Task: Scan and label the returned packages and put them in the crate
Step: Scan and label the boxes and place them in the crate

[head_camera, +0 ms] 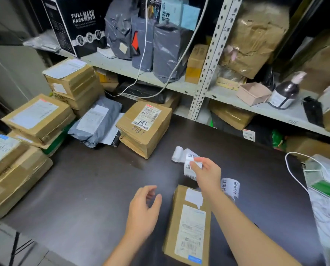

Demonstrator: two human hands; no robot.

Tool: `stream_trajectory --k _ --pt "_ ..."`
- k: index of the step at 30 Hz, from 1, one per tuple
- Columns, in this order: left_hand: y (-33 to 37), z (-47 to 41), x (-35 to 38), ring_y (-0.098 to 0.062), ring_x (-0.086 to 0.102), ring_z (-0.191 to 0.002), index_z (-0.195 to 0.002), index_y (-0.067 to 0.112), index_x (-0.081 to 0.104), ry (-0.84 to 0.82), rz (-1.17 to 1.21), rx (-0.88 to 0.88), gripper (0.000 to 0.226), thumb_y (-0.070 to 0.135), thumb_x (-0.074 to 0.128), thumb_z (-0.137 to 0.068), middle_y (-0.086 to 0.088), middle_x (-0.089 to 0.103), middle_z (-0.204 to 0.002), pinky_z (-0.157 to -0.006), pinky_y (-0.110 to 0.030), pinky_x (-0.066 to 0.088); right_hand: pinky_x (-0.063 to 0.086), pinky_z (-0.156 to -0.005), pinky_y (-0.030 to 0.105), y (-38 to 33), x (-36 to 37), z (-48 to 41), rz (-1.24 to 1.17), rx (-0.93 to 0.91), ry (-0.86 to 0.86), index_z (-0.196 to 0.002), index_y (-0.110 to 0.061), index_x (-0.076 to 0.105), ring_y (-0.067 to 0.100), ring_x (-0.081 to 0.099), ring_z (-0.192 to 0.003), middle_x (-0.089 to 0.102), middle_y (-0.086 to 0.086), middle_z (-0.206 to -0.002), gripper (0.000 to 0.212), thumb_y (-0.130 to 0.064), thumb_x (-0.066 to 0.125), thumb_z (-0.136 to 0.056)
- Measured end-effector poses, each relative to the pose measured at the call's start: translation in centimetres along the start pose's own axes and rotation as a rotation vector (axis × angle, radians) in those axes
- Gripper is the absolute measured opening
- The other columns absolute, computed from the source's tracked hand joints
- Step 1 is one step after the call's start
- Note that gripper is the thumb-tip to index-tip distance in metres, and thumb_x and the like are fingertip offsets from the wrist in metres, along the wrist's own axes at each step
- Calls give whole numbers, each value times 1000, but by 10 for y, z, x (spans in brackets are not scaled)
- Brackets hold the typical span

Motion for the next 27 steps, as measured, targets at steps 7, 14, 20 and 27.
stream_trajectory --k 7,14,20,27 --pt "49 -16 43 9 59 -101 -119 32 61 -221 227 -139 29 33 69 -91 18 65 -111 -75 -7 44 58 -81 23 -1 -24 33 -36 -148 -318 -118 -29 66 6 70 -104 73 -8 -114 44 3 68 -88" --pt "55 -28 70 -3 67 -76 -87 13 73 -202 286 -222 6 8 71 -89 3 74 -83 -61 -6 46 54 -87 23 0 -52 31 203 -97 -429 -131 -39 50 12 69 -104 73 -8 -107 64 2 62 -84" --pt "52 -43 66 -15 65 -82 -94 5 70 -98 305 -282 5 7 65 -92 -10 72 -90 -62 -15 47 37 -98 38 28 -122 -13 1170 -70 -317 -153 -33 27 26 33 -132 47 -6 -140 79 -27 66 -84" --pt "50 -55 61 -17 65 -85 -91 11 67 -37 280 -315 8 8 61 -94 -5 71 -89 -60 -23 42 51 -82 30 44 -147 -27 854 45 -181 -127 -19 65 21 61 -98 71 -2 -100 46 -5 51 -86"
Point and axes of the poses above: each hand's wrist, its own z-axis away from the middle knuckle, its own x-axis out of the palm, y = z × x, the point moved 5 cm from there along -z, towards the middle knuckle
